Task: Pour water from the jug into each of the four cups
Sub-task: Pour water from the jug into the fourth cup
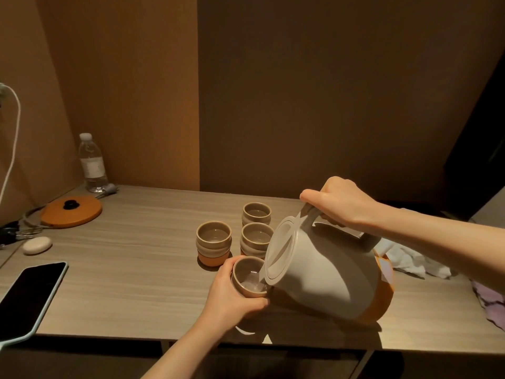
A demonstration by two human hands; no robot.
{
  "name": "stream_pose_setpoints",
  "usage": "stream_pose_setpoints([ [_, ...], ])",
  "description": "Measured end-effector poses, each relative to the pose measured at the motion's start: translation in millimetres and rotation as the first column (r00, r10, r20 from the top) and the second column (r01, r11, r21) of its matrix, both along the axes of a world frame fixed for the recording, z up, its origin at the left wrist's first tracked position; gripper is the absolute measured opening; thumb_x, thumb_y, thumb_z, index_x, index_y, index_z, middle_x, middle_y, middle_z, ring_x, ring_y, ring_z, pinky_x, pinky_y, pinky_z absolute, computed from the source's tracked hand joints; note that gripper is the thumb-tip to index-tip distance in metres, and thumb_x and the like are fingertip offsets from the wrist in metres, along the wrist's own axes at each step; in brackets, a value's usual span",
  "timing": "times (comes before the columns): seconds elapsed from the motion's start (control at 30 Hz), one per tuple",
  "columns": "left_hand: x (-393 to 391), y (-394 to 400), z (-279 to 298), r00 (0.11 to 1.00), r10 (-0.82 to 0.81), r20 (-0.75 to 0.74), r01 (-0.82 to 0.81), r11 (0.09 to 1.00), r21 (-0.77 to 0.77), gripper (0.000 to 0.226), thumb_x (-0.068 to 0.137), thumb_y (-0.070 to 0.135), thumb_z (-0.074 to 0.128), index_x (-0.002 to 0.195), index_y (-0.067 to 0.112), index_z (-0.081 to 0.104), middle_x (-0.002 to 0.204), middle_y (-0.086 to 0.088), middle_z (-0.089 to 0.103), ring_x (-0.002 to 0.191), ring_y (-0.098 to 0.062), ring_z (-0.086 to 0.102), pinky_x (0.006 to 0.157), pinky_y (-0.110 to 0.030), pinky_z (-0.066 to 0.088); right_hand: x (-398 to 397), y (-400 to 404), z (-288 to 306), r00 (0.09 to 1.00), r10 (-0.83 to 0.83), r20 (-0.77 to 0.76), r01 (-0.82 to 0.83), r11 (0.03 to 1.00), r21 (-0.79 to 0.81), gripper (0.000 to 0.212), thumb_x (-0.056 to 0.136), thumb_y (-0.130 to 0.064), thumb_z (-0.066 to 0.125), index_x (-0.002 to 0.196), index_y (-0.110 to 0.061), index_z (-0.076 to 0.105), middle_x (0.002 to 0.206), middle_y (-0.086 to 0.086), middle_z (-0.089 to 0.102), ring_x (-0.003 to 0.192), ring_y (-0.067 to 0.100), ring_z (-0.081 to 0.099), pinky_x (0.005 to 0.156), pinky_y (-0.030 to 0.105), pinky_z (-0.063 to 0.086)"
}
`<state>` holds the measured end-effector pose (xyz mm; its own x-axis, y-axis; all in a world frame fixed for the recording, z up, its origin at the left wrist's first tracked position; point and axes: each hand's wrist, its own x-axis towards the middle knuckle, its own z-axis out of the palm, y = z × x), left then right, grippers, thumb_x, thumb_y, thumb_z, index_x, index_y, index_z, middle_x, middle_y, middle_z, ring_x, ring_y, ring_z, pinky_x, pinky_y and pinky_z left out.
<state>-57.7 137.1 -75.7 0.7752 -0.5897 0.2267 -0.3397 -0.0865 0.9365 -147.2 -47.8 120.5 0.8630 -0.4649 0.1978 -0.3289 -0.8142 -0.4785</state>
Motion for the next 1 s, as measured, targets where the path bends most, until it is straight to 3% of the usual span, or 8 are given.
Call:
stream_pose_setpoints([
  [0.17, 0.0, -0.2, -0.7, 1.0, -0.001, -0.004, 0.001, 1.0, -0.001, 0.083, 0.043, 0.027, 0.089, 0.116, 0.034, 0.05, 0.112, 0.016, 0.06, 0.104, 0.002, 0.056, 0.082, -0.011, 0.043, 1.0, 0.3, 0.4, 1.0, -0.008, -0.006, 0.008, 1.0, -0.009, 0.057, 0.091, -0.044, 0.052, 0.066, 0.005, 0.068, 0.059, 0.013, 0.056, 0.057, 0.024, 0.054, 0.073, 0.049, 0.055],
  [0.53, -0.1, 1.4, -1.2, 1.0, -0.006, -0.011, 0.006, 1.0, -0.008, 0.08, 0.043, 0.026, 0.089, 0.111, 0.039, 0.05, 0.111, 0.016, 0.061, 0.103, 0.005, 0.056, 0.078, -0.009, 0.043, -1.5, 0.2, -2.6, 1.0, 0.0, 0.016, 0.001, 1.0, -0.029, 0.054, 0.093, -0.042, 0.051, 0.049, -0.01, 0.054, 0.051, 0.007, 0.051, 0.053, 0.021, 0.052, 0.073, 0.047, 0.056],
  [0.8, -0.3, -0.9, 0.2, 1.0, -0.01, -0.016, 0.009, 1.0, -0.016, 0.079, 0.042, 0.026, 0.088, 0.11, 0.038, 0.051, 0.109, 0.017, 0.062, 0.101, 0.007, 0.056, 0.079, -0.009, 0.044, -1.8, -0.4, -2.5, 0.999, -0.001, 0.037, 0.003, 0.998, -0.067, 0.056, 0.091, -0.043, 0.051, 0.045, -0.013, 0.051, 0.045, 0.002, 0.046, 0.048, 0.018, 0.048, 0.057, 0.035, 0.045],
  [1.0, 0.2, -2.1, 1.5, 1.0, -0.008, -0.014, 0.007, 1.0, -0.025, 0.08, 0.041, 0.025, 0.089, 0.112, 0.035, 0.052, 0.11, 0.014, 0.063, 0.103, 0.003, 0.058, 0.082, -0.013, 0.045, -7.5, -3.9, -2.0, 0.999, 0.002, 0.047, -0.001, 1.0, -0.021, 0.054, 0.09, -0.044, 0.051, 0.05, -0.008, 0.056, 0.05, 0.008, 0.051, 0.053, 0.023, 0.053, 0.071, 0.048, 0.056],
])
